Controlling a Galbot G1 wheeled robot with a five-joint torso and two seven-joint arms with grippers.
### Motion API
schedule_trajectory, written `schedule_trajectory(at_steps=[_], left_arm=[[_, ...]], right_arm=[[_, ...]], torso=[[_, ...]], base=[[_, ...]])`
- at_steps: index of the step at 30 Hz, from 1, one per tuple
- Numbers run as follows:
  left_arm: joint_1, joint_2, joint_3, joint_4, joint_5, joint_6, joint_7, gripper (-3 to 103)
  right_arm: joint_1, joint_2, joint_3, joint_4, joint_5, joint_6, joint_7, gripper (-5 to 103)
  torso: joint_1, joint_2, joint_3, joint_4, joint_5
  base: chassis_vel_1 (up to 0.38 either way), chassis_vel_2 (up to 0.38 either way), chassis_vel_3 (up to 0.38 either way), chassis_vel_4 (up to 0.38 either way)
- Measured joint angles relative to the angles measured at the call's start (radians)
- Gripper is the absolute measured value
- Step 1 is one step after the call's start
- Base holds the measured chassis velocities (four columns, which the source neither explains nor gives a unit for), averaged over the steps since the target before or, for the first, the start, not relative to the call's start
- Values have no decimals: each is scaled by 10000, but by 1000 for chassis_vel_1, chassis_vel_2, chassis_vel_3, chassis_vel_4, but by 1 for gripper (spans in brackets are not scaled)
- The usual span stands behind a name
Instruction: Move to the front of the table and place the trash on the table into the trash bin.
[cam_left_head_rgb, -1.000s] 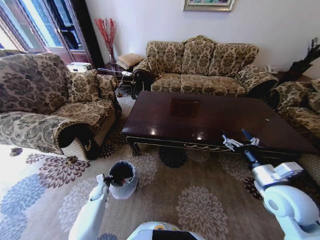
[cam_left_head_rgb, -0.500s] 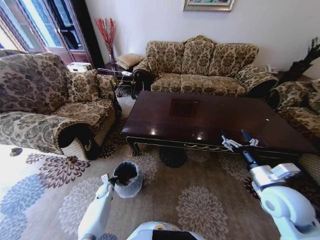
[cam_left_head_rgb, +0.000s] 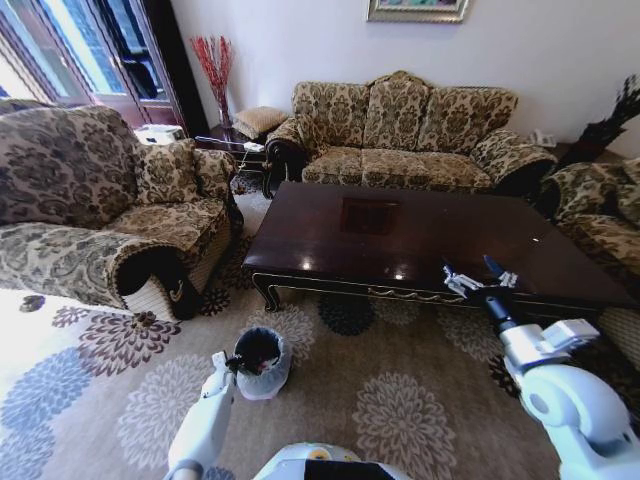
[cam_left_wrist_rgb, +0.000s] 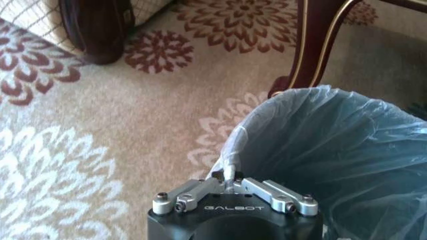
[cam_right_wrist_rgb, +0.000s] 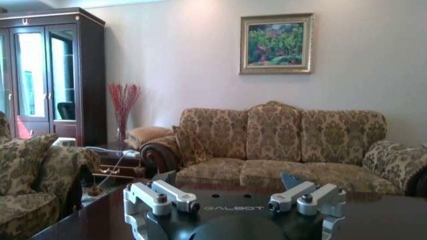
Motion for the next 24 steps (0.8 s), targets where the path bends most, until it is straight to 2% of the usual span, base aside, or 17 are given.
schedule_trajectory(at_steps=[5,11,14,15,16,18,20,23,24], left_arm=[[-116,-165,-113,409,592,-287,54,0],[-79,-268,-189,414,838,-232,60,-2],[-16,-299,-203,306,851,-171,83,11],[-16,-299,-203,306,851,-171,83,11],[48,-298,-251,181,848,-126,106,16],[237,-298,-292,-56,870,-24,333,27],[337,-286,-308,-170,930,12,476,27],[581,-264,-348,-416,1121,-68,691,43],[581,-264,-348,-416,1121,-68,691,43]], right_arm=[[20,-69,125,-128,146,37,-82,100],[90,-129,149,-267,205,101,-172,100],[144,-141,131,-305,235,120,-191,100],[144,-141,131,-305,235,120,-191,100],[155,-147,125,-334,237,131,-195,100],[169,-164,125,-428,254,180,-198,100],[181,-174,138,-493,264,212,-204,100],[198,-192,198,-611,327,271,-256,100],[198,-192,198,-611,327,271,-256,100]], torso=[[0,0,0,0,-2],[0,0,0,0,0],[0,0,0,-1,-4],[0,0,0,-1,-4],[0,0,-1,1,9],[-1,1,-2,1,-2],[-1,0,-2,0,-5],[-1,0,-2,1,-2],[-1,0,-2,1,-2]], base=[[0,0,0,0],[0,0,0,0],[0,0,0,0],[0,0,0,0],[0,0,0,0],[0,0,0,0],[0,0,0,0],[0,0,0,0],[0,0,0,0]])
